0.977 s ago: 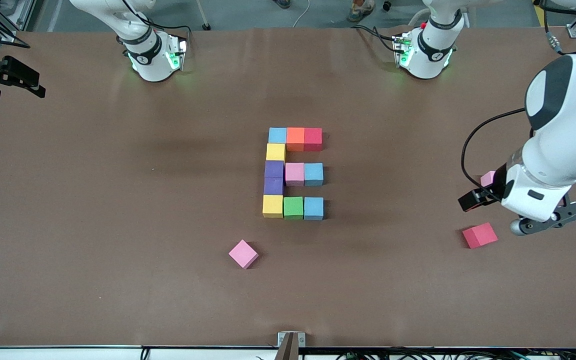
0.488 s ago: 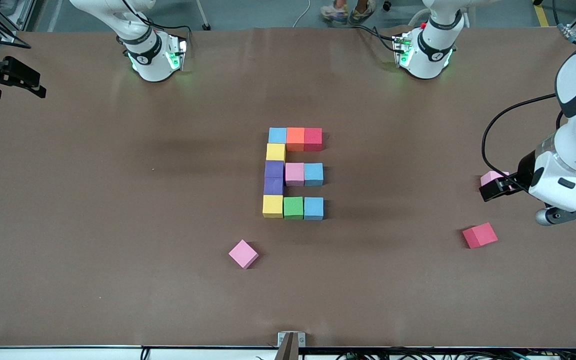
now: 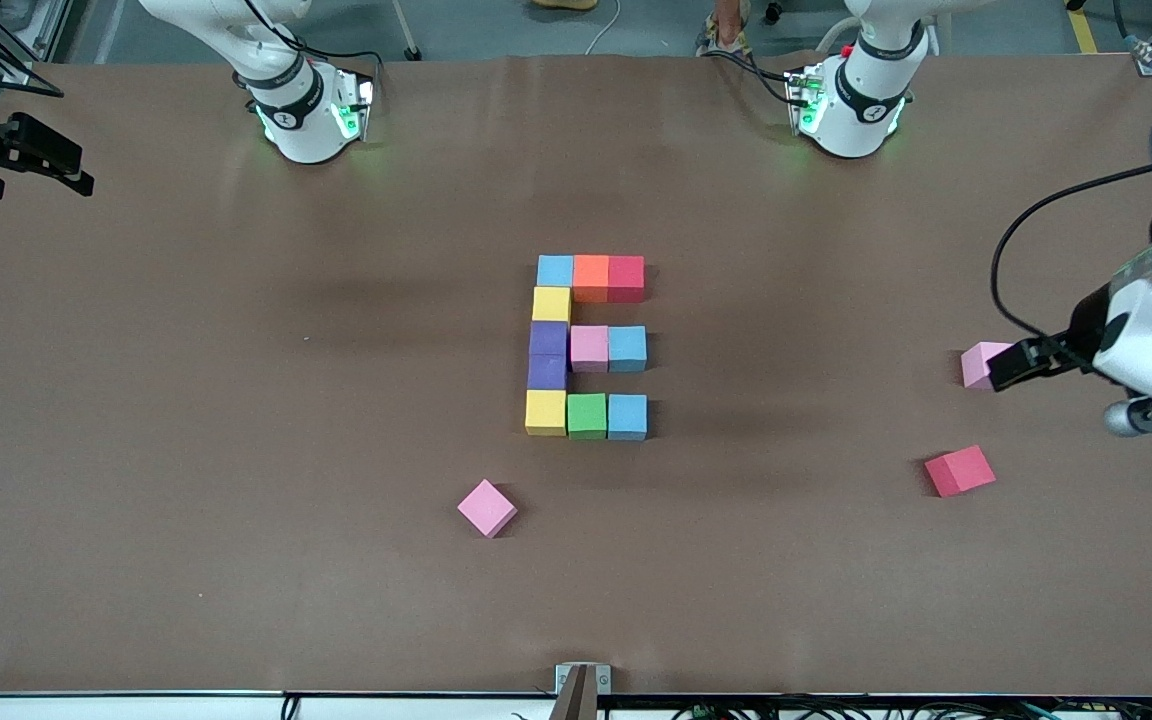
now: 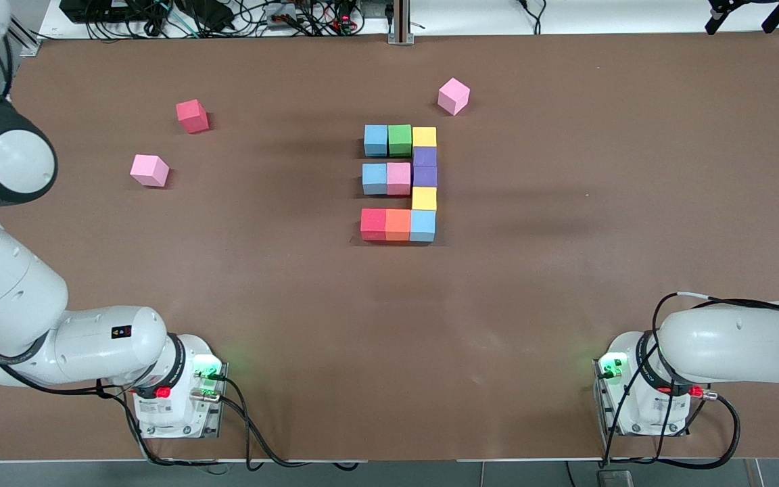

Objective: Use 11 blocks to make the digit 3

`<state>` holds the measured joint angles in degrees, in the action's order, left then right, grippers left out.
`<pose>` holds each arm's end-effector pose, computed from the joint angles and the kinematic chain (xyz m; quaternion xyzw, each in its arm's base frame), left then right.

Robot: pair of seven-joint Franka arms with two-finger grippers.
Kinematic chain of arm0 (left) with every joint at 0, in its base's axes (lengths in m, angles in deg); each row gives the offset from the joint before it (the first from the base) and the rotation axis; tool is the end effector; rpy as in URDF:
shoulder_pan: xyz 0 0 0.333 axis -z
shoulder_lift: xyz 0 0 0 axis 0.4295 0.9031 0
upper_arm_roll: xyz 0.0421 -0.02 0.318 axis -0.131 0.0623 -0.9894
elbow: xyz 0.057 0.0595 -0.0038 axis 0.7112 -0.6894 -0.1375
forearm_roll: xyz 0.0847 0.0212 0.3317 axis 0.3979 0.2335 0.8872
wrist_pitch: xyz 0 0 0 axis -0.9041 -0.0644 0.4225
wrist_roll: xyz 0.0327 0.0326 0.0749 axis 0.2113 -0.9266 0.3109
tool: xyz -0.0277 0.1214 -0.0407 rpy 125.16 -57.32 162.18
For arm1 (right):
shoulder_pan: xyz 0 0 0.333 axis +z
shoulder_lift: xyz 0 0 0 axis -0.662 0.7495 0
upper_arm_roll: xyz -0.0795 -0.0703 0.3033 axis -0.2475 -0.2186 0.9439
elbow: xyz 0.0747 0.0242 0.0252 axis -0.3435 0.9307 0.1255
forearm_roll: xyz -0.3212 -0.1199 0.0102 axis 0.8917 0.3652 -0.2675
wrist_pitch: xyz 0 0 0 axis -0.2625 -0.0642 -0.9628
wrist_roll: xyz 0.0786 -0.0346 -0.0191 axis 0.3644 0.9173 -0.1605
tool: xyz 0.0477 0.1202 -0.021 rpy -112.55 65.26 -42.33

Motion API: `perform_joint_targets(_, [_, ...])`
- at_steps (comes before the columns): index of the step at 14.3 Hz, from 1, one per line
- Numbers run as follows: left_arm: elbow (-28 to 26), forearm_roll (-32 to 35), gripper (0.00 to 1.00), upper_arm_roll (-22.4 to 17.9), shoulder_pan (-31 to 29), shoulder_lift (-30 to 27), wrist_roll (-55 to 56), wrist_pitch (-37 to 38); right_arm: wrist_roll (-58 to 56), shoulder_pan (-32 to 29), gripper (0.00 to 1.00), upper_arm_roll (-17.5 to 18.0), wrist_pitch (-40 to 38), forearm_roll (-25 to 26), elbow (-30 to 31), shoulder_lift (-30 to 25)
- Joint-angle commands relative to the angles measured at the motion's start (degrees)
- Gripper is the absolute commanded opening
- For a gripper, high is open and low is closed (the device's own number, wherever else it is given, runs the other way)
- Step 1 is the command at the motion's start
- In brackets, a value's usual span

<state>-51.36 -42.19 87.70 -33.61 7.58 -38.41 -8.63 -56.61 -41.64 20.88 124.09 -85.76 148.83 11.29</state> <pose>0.5853 -0.0425 0.5692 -0.9972 -0.0713 -0.0038 0.0203 0.4347 -0.0110 0.6382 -0.9987 -0.0079 0.0491 0.0117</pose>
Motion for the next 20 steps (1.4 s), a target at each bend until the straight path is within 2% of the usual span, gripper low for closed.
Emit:
perform_joint_targets(1, [-2.42, -3.25, 1.00, -2.90, -1.14, -5.18, -6.50, 2.48, 0.72, -0.78, 1.00, 0.66, 0.09, -0.02, 0.76, -0.79])
perform_joint_targets(5, [-4.34, -3.77, 1.00, -7.30, 0.87, -8.79, -7.92, 5.83, 0.54, -0.51, 1.00, 0.75, 0.27, -0.02, 0.50, -0.79])
perform_joint_targets(7, [-7.59, -7.88, 1.00, -13.70, 4.73, -11.16, -8.44, 4.87, 0.37, -0.43, 1.00, 0.75, 0.27, -0.02, 0.50, -0.79])
perform_joint_targets(8, [-8.82, -8.34, 1.00, -15.21, 5.97, -12.04, -8.45, 4.25, 0.37, -0.43, 1.00, 0.75, 0.27, 0.07, 0.50, -0.79])
perform_joint_targets(20, [-6.82, -8.17, 1.00, -12.76, 7.30, -10.20, -7.31, 4.24, 0.37, -0.51, 1.00, 0.75, 0.18, 1.12, -0.82, -0.18])
